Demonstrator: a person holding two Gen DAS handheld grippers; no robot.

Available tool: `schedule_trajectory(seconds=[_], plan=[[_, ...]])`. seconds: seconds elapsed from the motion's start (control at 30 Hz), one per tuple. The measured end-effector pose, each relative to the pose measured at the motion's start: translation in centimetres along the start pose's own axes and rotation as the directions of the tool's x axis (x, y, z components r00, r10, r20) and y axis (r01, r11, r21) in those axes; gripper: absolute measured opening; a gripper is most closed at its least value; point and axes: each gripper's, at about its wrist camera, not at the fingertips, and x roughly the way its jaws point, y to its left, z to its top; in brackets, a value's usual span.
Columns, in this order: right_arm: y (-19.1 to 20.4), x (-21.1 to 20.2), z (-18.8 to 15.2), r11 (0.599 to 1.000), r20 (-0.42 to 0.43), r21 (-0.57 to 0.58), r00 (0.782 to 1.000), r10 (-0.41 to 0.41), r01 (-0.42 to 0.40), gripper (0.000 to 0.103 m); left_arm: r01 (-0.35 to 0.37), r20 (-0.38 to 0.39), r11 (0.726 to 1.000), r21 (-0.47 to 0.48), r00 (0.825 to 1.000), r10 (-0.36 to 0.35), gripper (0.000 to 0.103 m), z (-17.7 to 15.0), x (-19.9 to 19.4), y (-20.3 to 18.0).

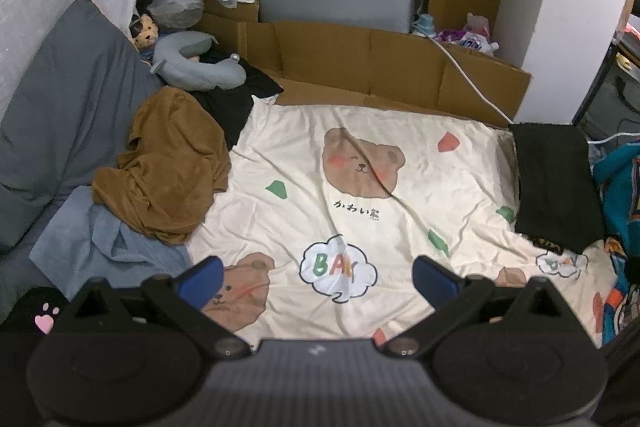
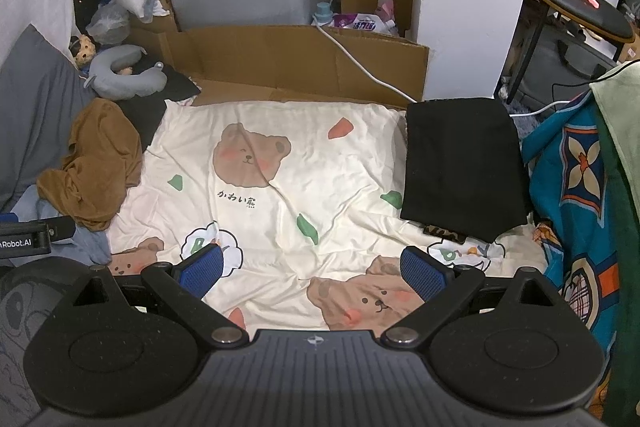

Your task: Fold clothes

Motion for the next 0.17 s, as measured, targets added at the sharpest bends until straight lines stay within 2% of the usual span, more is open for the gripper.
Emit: schedule_trajectory(seconds=[0.17], plan=[[-0.01,-0.02,-0.11,1.0,0.005,0.003,1.0,0.001,-0.001,0.098,-0.01,0.014,1.0,0.004,1.0,0.01,0.102,0.02,-0.05,0.03]])
